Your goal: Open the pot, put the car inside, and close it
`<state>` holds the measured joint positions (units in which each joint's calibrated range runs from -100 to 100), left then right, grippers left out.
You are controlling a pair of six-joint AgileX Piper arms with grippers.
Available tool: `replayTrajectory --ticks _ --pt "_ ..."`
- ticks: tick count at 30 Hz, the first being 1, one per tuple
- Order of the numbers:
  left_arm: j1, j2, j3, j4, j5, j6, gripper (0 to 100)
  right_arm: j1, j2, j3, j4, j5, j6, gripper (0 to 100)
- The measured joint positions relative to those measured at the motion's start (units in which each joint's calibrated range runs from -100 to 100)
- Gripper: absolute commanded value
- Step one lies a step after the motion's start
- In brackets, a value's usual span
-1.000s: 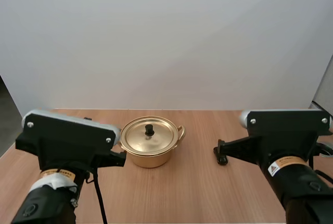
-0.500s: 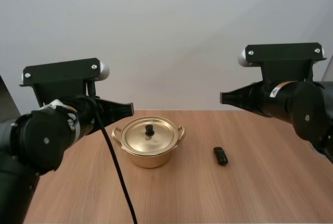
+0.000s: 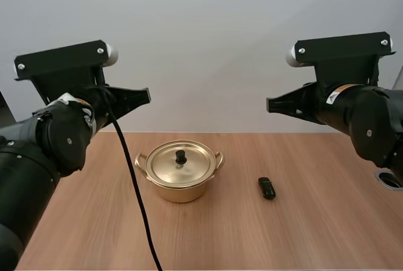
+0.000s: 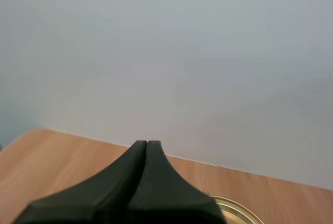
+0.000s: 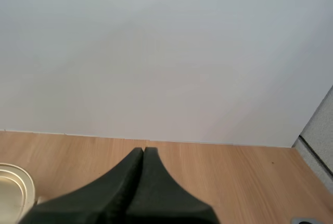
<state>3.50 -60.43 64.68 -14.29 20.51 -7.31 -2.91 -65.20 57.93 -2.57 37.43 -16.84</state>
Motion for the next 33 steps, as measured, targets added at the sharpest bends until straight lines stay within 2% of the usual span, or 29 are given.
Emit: replayTrajectory --ticks 3,5,7,9,10,13,15,16,19,23,28,33 --pt "-1.13 2.86 -1.88 0.00 1.65 4.30 0 0.00 2.05 0.00 0.00 0.00 -0.81 1" --pt "-1.75 5.46 -3.19 -0.11 2.73 7.10 0 0.00 3.77 0.00 0.00 0.00 -1.77 23" --pt "-2.58 8.41 -4.79 -0.11 4.43 10.21 1 0.00 5.78 0.00 0.11 0.00 -2.27 54" --pt "-2.92 9.50 -5.36 -0.11 4.91 11.47 11 0.00 7.26 0.00 0.25 0.00 -2.56 78" --pt "-3.71 11.58 -6.48 -0.11 6.32 13.65 19 0.00 8.13 0.00 0.24 -0.29 -2.97 83" --pt "-6.35 17.07 -8.57 -0.11 7.28 19.53 48 0.00 10.55 -0.15 0.49 -0.54 -5.24 83" --pt "-7.80 19.54 -9.02 0.19 7.28 22.03 60 0.00 11.62 -0.15 0.49 -0.36 -5.64 81" --pt "-8.53 21.04 -9.01 0.34 7.36 23.59 63 0.00 12.12 -0.15 0.52 -0.57 -5.64 81" --pt "-10.20 25.69 -9.31 0.75 9.40 27.34 65 0.00 13.74 -0.15 0.61 -0.61 -5.64 81" --pt "-11.77 30.98 -9.58 0.75 9.85 28.48 65 0.00 15.50 -0.43 0.61 0.08 -6.13 81" --pt "-12.01 36.08 -12.40 0.88 14.27 28.48 65 0.00 19.64 -0.58 3.93 3.26 -9.97 81" --pt "-12.01 39.76 -16.98 0.88 20.62 28.48 65 0.00 25.32 -0.58 10.06 3.26 -14.59 81"
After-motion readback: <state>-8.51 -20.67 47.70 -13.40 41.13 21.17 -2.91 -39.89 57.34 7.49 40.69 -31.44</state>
